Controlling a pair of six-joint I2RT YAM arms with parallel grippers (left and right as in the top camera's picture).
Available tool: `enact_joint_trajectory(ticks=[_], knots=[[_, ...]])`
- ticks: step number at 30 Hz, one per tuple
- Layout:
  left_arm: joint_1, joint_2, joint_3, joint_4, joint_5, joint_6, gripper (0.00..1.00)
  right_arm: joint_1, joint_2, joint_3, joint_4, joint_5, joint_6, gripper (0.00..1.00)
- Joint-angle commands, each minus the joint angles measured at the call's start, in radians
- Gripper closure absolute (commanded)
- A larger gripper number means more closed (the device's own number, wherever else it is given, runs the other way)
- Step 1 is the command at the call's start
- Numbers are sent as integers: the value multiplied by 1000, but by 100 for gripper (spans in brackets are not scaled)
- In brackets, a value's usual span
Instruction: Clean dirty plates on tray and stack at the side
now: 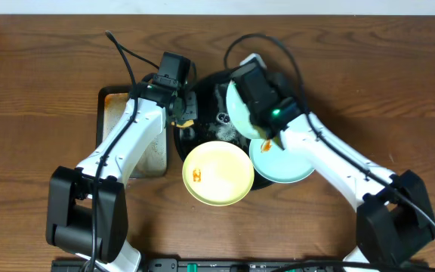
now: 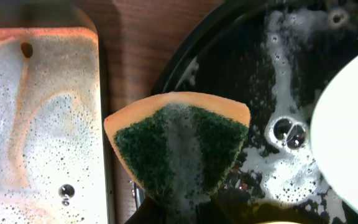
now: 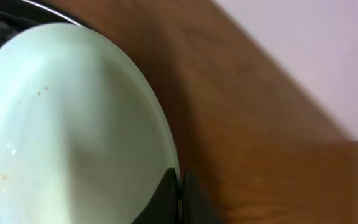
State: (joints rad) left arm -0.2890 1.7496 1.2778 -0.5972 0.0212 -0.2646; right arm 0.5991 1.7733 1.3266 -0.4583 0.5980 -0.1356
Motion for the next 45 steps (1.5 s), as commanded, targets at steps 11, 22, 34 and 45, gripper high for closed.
enact_joint_trajectory(ticks=[11, 22, 34, 45], knots=[[-46, 33, -3, 201, 181, 10, 89, -129, -19, 3, -30, -451, 212, 99], [-128, 172, -4, 269, 233, -6, 89, -127, -19, 3, -33, -422, 209, 99], [-129, 281, -4, 270, 255, -97, 89, -127, -19, 3, -33, -366, 209, 99], [-125, 294, -4, 328, 410, -299, 89, -127, -19, 3, -36, -361, 205, 99]])
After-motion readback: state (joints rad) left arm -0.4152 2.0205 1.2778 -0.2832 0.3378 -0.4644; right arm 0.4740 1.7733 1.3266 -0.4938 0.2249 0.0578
